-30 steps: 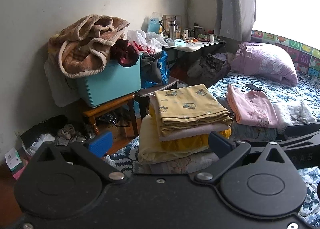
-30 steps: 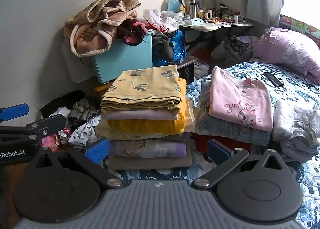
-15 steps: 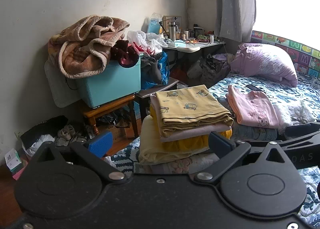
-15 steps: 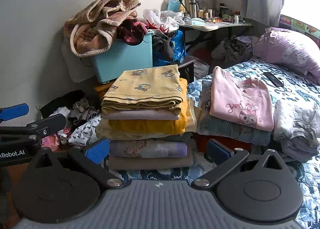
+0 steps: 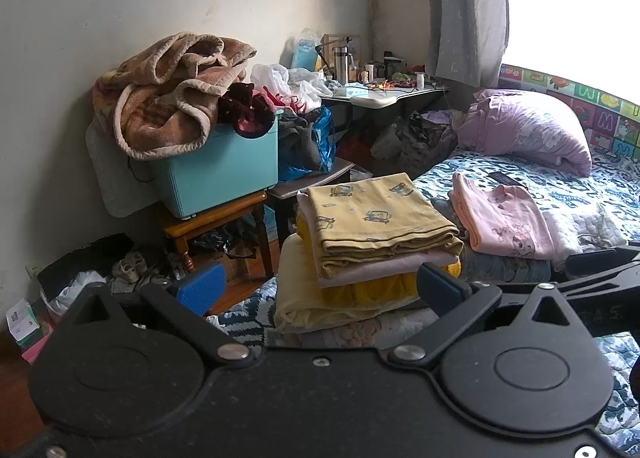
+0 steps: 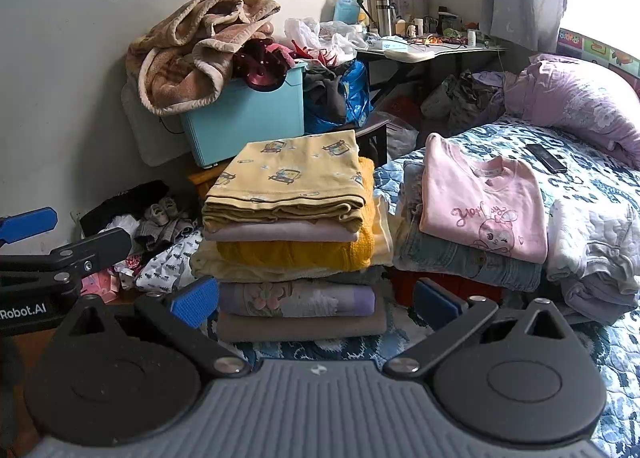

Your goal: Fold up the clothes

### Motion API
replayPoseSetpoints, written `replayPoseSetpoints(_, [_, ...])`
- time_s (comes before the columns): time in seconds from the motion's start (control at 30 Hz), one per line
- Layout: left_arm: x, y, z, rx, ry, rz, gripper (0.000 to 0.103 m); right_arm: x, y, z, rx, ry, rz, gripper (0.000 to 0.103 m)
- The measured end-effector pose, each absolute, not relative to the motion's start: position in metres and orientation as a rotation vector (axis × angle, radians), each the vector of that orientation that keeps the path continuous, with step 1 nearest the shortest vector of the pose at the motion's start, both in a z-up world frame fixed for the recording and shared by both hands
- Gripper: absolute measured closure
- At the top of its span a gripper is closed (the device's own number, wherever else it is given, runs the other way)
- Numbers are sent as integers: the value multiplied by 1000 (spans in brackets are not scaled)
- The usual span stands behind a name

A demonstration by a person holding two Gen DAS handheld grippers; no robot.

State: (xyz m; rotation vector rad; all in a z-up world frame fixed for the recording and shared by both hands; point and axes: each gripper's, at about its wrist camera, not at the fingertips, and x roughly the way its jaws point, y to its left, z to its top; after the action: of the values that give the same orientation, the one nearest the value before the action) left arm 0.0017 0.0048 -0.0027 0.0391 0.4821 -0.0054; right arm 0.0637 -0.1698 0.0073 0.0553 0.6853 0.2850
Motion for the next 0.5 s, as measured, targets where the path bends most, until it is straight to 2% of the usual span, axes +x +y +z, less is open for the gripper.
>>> replayPoseSetpoints(0.5, [6,4,-6,35,481,-5,0,68,-170,4,55,694,284,0])
